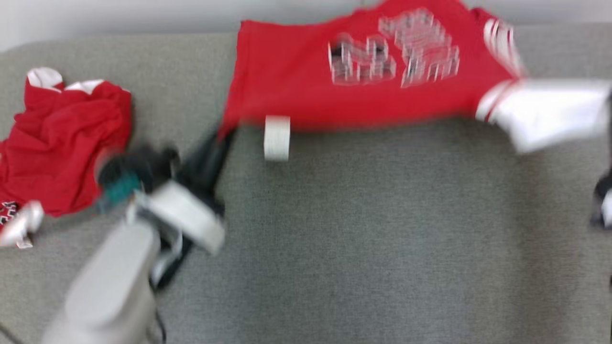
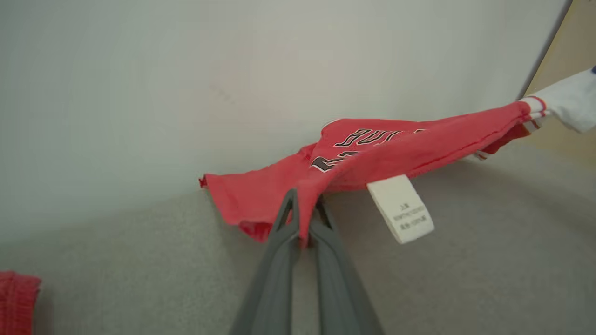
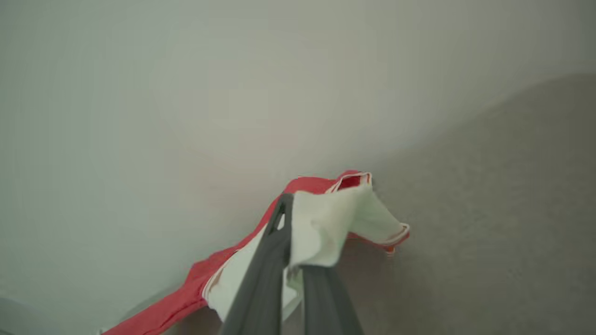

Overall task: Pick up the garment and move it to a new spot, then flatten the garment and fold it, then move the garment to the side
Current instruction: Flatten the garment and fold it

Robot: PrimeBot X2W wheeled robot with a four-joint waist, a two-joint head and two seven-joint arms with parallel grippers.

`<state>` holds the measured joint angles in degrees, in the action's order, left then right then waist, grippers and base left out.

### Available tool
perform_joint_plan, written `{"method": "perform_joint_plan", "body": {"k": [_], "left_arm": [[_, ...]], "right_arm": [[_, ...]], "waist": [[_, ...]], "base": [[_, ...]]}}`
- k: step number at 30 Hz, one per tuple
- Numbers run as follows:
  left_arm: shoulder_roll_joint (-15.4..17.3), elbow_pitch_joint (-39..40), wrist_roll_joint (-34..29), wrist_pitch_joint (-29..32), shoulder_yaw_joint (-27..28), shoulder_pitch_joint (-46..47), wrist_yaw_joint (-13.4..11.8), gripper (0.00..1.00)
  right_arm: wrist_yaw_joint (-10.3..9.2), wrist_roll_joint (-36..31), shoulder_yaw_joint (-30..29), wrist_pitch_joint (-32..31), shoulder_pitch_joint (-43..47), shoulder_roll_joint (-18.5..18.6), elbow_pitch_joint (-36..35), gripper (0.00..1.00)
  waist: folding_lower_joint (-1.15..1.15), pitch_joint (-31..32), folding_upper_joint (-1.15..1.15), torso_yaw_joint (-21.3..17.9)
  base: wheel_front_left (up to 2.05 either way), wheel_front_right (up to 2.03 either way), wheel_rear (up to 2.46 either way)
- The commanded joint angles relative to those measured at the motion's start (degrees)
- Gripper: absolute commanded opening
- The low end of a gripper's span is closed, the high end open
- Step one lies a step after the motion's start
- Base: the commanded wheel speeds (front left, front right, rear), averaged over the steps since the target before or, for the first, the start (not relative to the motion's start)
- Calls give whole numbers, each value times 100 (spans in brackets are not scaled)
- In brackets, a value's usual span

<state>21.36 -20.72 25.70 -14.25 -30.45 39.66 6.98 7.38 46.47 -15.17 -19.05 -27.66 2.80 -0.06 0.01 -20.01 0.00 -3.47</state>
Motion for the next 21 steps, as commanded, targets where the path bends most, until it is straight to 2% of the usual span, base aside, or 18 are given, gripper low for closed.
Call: {"method": "perform_joint_plan", "body": {"k": [1, 6, 10, 14, 18, 21], "left_arm": [[57, 74, -17, -46, 13, -183, -49, 0], [108, 493, -51, -90, -78, -1514, -293, 0], [161, 790, -219, -85, -276, -2347, -466, 0], [213, 1132, -272, -53, -471, -3170, -745, 0], [286, 1655, -68, 84, -480, -3946, -1073, 0], [448, 2069, 27, 258, -484, -4319, -1171, 0]], "right_arm": [[19, 27, 18, 3, 205, 20, -129, 0], [18, 306, 55, 102, 1710, 24, -508, 0], [18, 164, 124, 85, 2699, 18, -682, 0], [18, 50, 216, 89, 3653, 19, -674, 0], [18, -144, 254, 179, 4325, 21, -699, 0], [18, -147, 251, 171, 4597, 21, -780, 0]], "waist": [[-1, 142, 0, -55], [-1, 456, 0, -85], [-1, 705, 0, -57], [-1, 875, 0, -60], [-1, 906, 0, -101], [-1, 883, 0, -86]], "base": [[0, 0, 0], [0, 0, 0], [0, 0, 0], [0, 0, 0], [0, 0, 0], [0, 0, 0]]}}
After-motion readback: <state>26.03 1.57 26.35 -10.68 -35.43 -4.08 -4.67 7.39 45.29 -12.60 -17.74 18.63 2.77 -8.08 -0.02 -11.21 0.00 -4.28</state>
